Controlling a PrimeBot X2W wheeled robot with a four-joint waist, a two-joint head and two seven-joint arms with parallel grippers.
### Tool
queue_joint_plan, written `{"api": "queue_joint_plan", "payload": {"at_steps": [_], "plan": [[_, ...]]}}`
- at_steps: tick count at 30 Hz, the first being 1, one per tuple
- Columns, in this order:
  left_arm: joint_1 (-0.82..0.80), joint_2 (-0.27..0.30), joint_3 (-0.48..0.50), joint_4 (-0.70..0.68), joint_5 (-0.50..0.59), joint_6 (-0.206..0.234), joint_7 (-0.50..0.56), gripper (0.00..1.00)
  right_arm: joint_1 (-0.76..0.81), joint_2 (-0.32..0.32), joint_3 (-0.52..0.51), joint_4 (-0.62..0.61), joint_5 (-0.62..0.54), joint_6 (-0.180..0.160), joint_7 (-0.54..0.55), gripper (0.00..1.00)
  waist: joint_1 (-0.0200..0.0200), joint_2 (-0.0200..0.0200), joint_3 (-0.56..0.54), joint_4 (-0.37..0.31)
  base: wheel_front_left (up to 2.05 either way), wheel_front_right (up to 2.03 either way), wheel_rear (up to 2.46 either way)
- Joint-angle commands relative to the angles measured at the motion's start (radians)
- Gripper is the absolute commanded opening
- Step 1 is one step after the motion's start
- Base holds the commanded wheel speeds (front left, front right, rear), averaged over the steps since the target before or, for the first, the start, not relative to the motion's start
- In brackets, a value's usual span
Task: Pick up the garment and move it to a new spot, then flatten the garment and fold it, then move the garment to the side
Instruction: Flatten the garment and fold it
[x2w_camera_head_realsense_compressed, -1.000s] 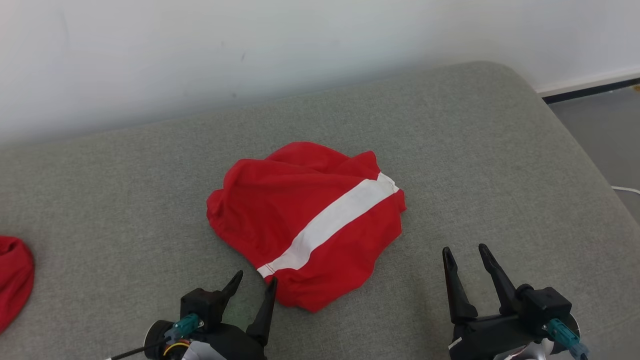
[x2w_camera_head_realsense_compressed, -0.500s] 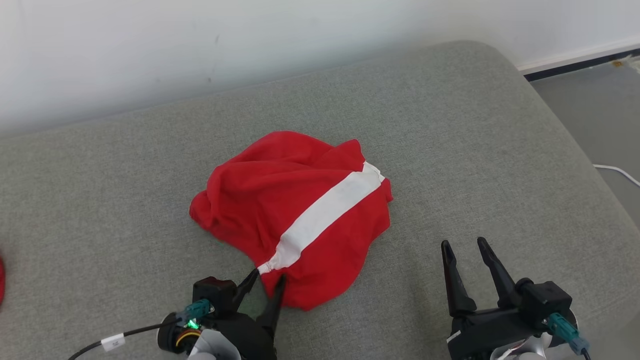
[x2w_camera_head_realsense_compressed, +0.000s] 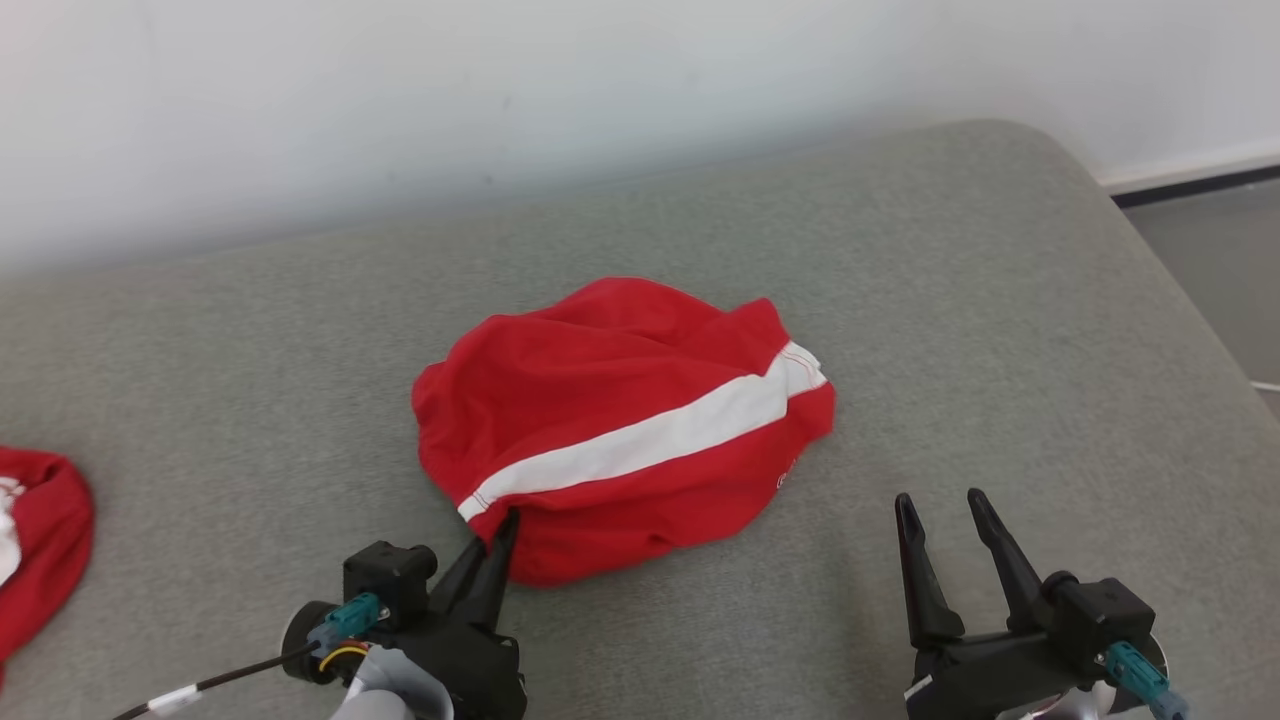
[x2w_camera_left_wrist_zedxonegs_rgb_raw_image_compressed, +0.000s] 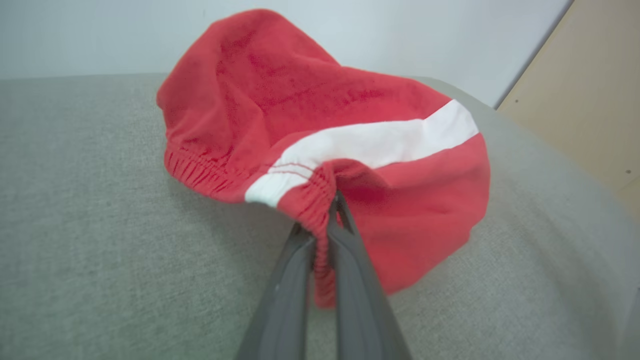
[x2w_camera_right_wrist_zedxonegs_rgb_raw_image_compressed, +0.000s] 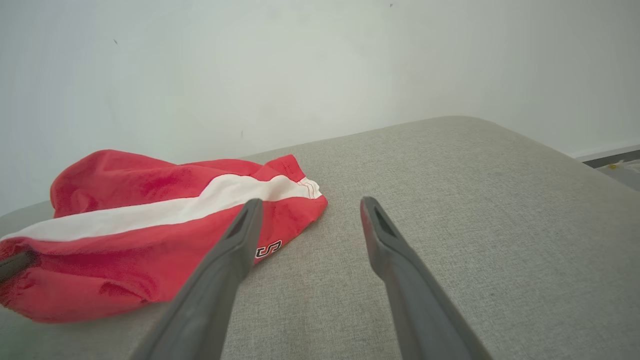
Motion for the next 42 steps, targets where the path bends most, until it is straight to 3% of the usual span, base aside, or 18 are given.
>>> {"api": "queue_joint_plan", "payload": {"at_steps": [1, 13, 19, 20, 21, 33, 42], "plan": [[0.016, 0.022, 0.003, -0.032, 0.015, 0.005, -0.009, 0.0, 0.018, -0.002, -0.004, 0.003, -0.007, -0.002, -0.001, 1.0, -0.0001, -0.0001, -0.027, 0.048, 0.0, 0.0, 0.0], [0.171, 0.153, -0.022, -0.206, 0.042, 0.016, 0.02, 0.0, 0.039, -0.002, 0.006, 0.015, 0.005, -0.002, -0.001, 1.0, -0.0001, -0.0001, -0.063, 0.14, 0.0, 0.0, 0.0], [0.28, 0.155, -0.044, -0.214, 0.023, 0.026, 0.029, 0.0, 0.039, -0.002, -0.001, 0.022, -0.002, -0.002, -0.001, 1.0, -0.0001, -0.0001, -0.064, 0.159, 0.0, 0.0, 0.0], [0.294, 0.144, -0.041, -0.208, 0.018, 0.035, 0.019, 0.28, 0.041, -0.002, -0.003, 0.025, -0.006, -0.002, -0.001, 1.0, -0.0001, -0.0001, -0.067, 0.167, 0.0, 0.0, 0.0], [0.298, 0.138, -0.037, -0.209, 0.019, 0.039, 0.014, 1.0, 0.041, -0.002, -0.004, 0.026, -0.007, -0.002, -0.001, 1.0, -0.0001, -0.0001, -0.068, 0.171, 0.0, 0.0, 0.0], [0.368, 0.09, 0.094, -0.327, 0.037, 0.085, -0.017, 1.0, 0.059, -0.002, -0.011, 0.035, -0.012, -0.002, -0.001, 1.0, -0.0001, -0.0001, -0.102, 0.219, 0.0, 0.0, 0.0], [0.437, 0.068, 0.312, -0.501, 0.139, 0.122, -0.017, 1.0, 0.06, -0.002, -0.032, 0.028, -0.029, -0.002, -0.001, 1.0, -0.0001, -0.0001, -0.113, 0.228, 0.0, 0.0, 0.0]]}}
